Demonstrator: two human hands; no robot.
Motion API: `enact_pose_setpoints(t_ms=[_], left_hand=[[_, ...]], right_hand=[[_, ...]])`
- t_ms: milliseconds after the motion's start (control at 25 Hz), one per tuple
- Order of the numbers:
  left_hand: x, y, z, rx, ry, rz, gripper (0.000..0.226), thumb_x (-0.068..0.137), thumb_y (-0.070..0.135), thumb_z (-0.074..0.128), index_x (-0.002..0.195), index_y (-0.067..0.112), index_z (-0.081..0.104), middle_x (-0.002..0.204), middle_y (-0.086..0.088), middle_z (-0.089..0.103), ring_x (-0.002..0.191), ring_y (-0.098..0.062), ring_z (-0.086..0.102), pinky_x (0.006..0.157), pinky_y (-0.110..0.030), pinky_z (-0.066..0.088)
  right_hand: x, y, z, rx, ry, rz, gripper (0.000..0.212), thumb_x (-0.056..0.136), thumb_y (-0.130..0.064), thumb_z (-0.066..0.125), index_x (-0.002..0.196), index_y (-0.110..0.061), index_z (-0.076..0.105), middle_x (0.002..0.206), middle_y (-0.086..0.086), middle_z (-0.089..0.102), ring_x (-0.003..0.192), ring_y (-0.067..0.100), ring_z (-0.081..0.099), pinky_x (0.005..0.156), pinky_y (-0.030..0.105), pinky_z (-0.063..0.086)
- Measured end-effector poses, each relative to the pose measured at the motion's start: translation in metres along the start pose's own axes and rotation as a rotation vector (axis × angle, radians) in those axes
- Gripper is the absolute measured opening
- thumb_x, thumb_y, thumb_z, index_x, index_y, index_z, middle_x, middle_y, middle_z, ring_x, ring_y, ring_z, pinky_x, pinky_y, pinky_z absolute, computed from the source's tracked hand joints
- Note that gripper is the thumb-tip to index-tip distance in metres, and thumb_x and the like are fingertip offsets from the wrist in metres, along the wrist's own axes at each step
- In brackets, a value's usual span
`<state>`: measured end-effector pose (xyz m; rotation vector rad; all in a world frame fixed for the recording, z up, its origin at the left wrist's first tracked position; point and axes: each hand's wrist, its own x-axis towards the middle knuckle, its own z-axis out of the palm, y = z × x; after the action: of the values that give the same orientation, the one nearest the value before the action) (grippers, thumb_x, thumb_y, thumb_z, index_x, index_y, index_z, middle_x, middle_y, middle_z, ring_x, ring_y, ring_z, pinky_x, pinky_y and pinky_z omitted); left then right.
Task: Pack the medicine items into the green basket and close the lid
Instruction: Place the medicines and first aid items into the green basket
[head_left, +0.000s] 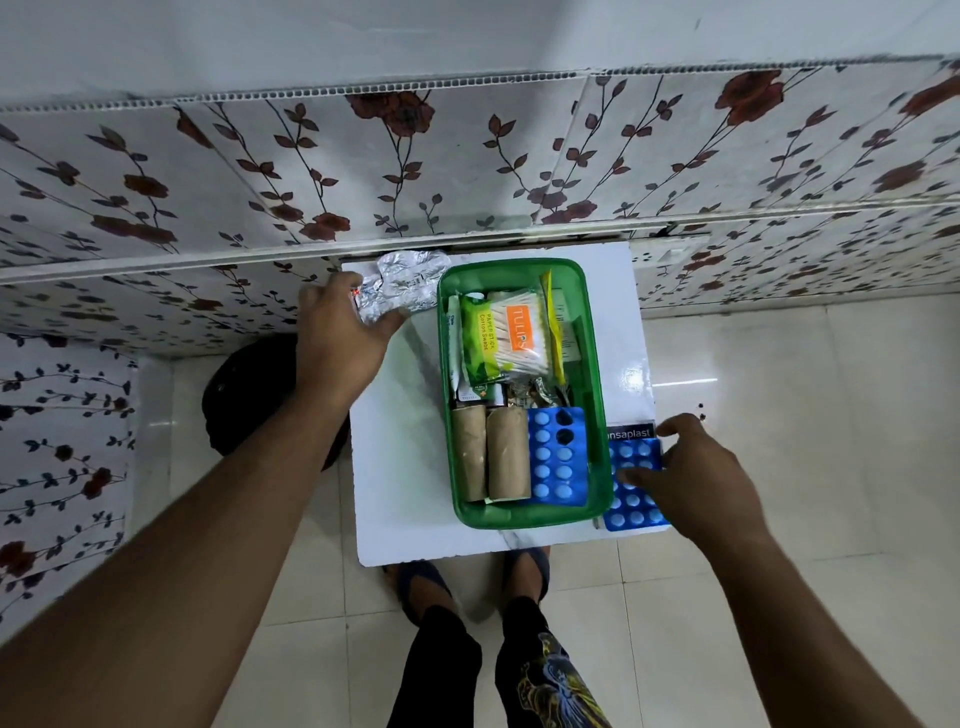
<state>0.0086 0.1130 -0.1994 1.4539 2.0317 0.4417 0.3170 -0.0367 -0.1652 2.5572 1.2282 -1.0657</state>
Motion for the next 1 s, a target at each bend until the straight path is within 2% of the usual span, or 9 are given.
enact_pose_setpoints(t_ms=[120,240,360,560,680,760,880,1000], left_hand=[[0.015,0.009,0.011,0.074,-0.006,-0.012,0.069,0.068,0.047,0.082,0.123,0.017,0.054,0.127,-0.018,0.045,0.115,-0.035,0.051,0.093,-0.036,0.044],[0.024,0.011,0.012,0.066,0.018,-0.041,0.066,0.061,0.041,0.087,0.113,0.017,0.054,0.123,-0.014,0.047,0.114,-0.034,0.050,0.088,-0.036,0.043],[0.025,0.010,0.009,-0.016,0.014,-0.055,0.057,0.064,0.029,0.088,0.106,0.013,0.053,0.113,-0.009,0.057,0.103,-0.027,0.053,0.077,-0.031,0.040],[0.003,0.006,-0.021,-0.199,0.104,-0.068,0.014,0.081,0.008,0.071,0.094,0.010,0.065,0.077,0.005,0.059,0.067,-0.010,0.055,0.059,-0.019,0.040],[-0.021,0.012,-0.048,-0.263,0.184,-0.092,0.016,0.083,0.009,0.068,0.099,0.010,0.069,0.084,0.000,0.064,0.069,-0.008,0.057,0.069,-0.024,0.047],[-0.041,0.027,-0.066,-0.340,0.196,-0.040,0.019,0.084,0.008,0.067,0.102,0.013,0.070,0.087,0.000,0.066,0.063,0.006,0.058,0.069,-0.018,0.048],[-0.064,0.062,-0.071,-0.310,0.095,0.112,0.027,0.084,0.006,0.068,0.107,0.020,0.071,0.088,0.009,0.065,0.065,0.015,0.057,0.067,-0.004,0.043],[-0.070,0.097,-0.051,-0.234,-0.110,0.181,0.026,0.084,0.008,0.069,0.097,0.031,0.070,0.082,0.013,0.059,0.069,0.000,0.061,0.060,-0.012,0.042]], right_hand=[[0.006,0.001,0.009,0.004,0.063,-0.003,0.059,0.074,-0.030,0.081,0.121,-0.019,0.047,0.109,0.006,0.068,0.090,0.027,0.064,0.066,0.033,0.043],[0.007,0.002,0.014,0.028,0.080,0.010,0.054,0.075,-0.028,0.081,0.118,-0.019,0.049,0.109,0.005,0.069,0.084,0.023,0.059,0.064,0.031,0.041],[0.008,0.003,0.015,0.070,0.102,0.012,0.054,0.072,-0.029,0.083,0.116,-0.020,0.053,0.112,0.007,0.064,0.081,0.021,0.058,0.064,0.030,0.042],[0.010,0.004,0.015,0.131,0.103,0.041,0.055,0.070,-0.027,0.085,0.112,-0.018,0.052,0.115,0.010,0.060,0.083,0.023,0.057,0.068,0.032,0.044],[0.010,0.005,0.014,0.179,0.092,0.065,0.063,0.068,-0.025,0.087,0.118,-0.018,0.049,0.116,0.010,0.062,0.086,0.023,0.058,0.068,0.031,0.044],[0.010,0.007,0.013,0.211,0.078,0.070,0.062,0.068,-0.024,0.087,0.117,-0.018,0.050,0.112,0.010,0.063,0.085,0.024,0.058,0.065,0.030,0.042],[0.012,0.012,0.007,0.258,0.045,0.065,0.041,0.071,-0.021,0.084,0.103,-0.018,0.058,0.101,0.007,0.067,0.078,0.020,0.061,0.054,0.026,0.039],[0.011,0.018,-0.002,0.321,0.008,0.062,0.021,0.078,-0.015,0.078,0.094,-0.014,0.064,0.091,0.004,0.067,0.074,0.017,0.058,0.054,0.024,0.038]])
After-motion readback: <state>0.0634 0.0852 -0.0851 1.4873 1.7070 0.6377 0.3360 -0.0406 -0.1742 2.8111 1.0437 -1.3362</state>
